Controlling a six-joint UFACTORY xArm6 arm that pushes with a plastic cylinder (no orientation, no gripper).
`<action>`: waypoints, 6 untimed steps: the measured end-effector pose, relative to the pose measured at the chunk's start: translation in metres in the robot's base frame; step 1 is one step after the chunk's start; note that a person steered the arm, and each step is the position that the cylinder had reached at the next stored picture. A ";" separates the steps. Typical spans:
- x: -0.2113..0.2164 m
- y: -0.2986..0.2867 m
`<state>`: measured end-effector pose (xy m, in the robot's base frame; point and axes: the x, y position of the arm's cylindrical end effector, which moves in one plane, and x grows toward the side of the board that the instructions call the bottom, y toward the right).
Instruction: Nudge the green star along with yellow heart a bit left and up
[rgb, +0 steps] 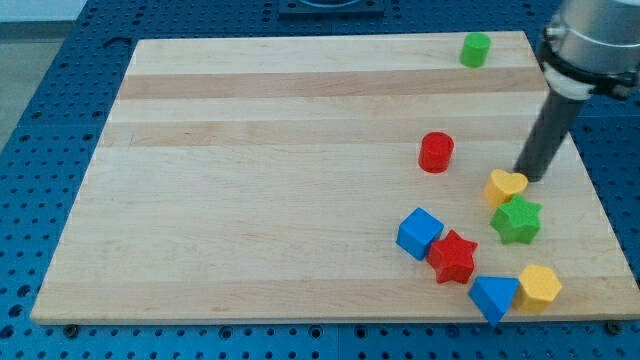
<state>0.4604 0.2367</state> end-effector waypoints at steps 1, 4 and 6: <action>0.003 0.002; 0.007 0.043; 0.009 0.108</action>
<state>0.4696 0.3451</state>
